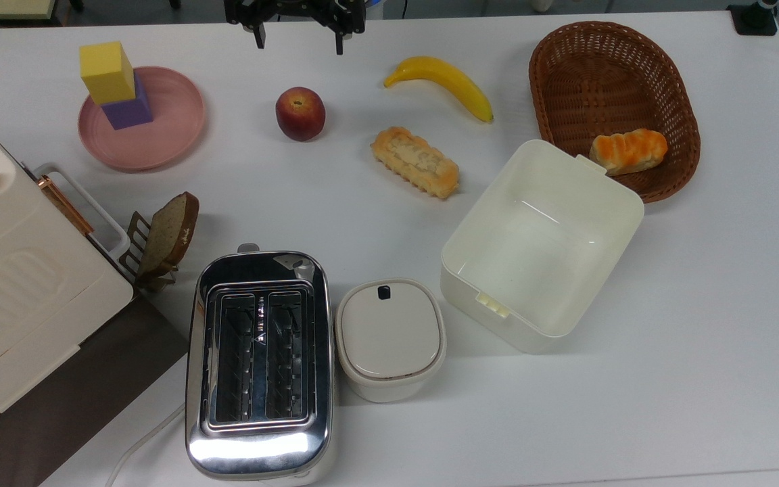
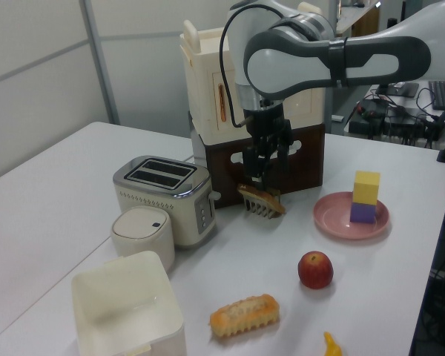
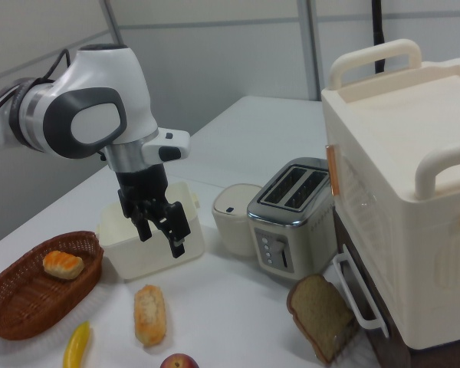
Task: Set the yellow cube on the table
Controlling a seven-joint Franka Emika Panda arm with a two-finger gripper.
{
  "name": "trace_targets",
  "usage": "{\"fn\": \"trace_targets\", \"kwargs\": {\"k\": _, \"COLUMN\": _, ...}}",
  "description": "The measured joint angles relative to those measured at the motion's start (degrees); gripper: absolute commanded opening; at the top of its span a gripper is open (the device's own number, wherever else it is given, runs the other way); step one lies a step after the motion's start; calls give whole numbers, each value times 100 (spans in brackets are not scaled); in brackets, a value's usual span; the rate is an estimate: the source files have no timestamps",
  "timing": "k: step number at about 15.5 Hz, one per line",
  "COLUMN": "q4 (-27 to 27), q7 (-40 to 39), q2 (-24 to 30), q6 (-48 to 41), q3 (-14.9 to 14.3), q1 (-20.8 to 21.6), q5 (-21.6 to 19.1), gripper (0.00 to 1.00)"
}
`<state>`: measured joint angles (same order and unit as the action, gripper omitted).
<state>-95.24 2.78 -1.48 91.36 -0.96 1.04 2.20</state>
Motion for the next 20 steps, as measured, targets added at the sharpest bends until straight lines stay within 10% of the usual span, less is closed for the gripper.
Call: {"fn": "trace_targets", "kwargs": {"k": 20, "q4": 103, "q7": 57, "q2": -146, "q6": -530, "q3": 5, "q1": 276, "q5": -26, "gripper": 100}}
